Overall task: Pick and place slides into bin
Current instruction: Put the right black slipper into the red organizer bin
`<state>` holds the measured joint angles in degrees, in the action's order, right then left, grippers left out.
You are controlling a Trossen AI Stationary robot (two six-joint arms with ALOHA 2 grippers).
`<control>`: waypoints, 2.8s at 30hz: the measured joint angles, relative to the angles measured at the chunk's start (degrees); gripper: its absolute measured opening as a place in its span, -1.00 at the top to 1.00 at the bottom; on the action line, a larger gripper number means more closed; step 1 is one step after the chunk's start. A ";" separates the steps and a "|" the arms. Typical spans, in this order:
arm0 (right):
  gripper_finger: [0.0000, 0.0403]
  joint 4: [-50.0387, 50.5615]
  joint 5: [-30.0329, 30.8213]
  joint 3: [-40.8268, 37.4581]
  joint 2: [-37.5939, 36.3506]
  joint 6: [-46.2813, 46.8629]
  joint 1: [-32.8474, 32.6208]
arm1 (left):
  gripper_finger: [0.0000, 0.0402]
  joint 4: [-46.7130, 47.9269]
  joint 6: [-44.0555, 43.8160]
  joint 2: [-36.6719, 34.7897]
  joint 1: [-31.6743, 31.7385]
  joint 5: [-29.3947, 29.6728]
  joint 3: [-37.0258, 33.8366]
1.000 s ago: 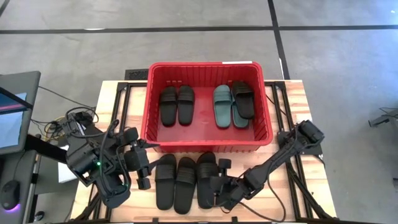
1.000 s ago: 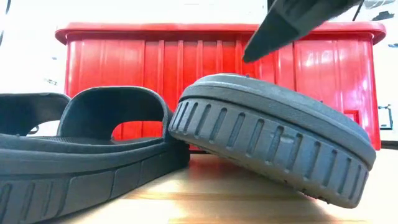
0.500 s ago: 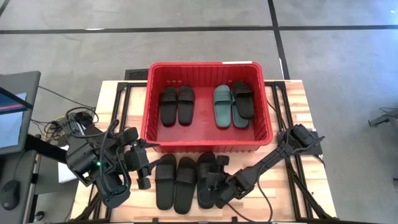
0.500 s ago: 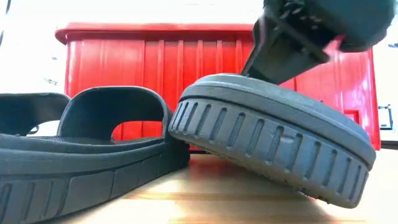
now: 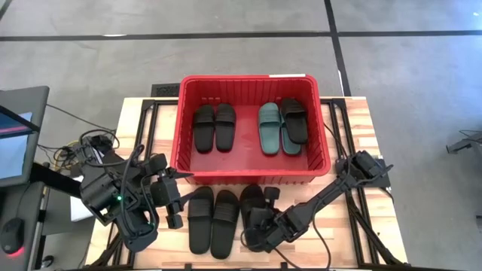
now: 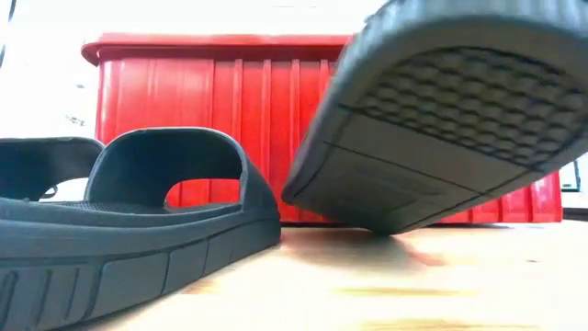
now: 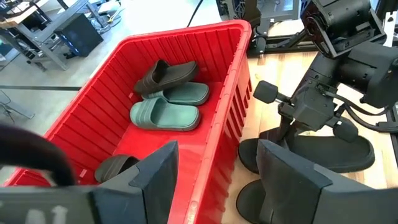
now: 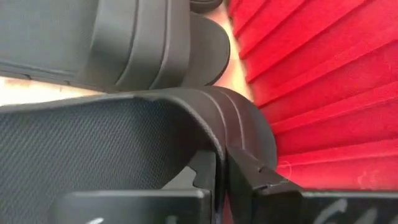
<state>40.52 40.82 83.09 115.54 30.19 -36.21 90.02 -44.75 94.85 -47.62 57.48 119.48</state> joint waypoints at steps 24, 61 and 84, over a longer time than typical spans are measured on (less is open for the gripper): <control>0.99 28.88 -0.61 25.46 -0.47 1.29 -4.28 | -0.03 0.00 1.64 0.00 0.02 2.35 0.00; 1.00 49.43 -1.92 50.35 -7.66 -35.30 33.65 | -0.03 0.00 5.46 -0.02 7.90 4.68 0.00; 1.00 28.39 -22.16 25.07 -8.31 -52.83 50.76 | -0.03 0.00 5.04 -0.02 11.72 4.36 0.00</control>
<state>68.91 18.66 108.16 107.23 -22.64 14.55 90.02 -39.72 94.83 -35.90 61.84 119.48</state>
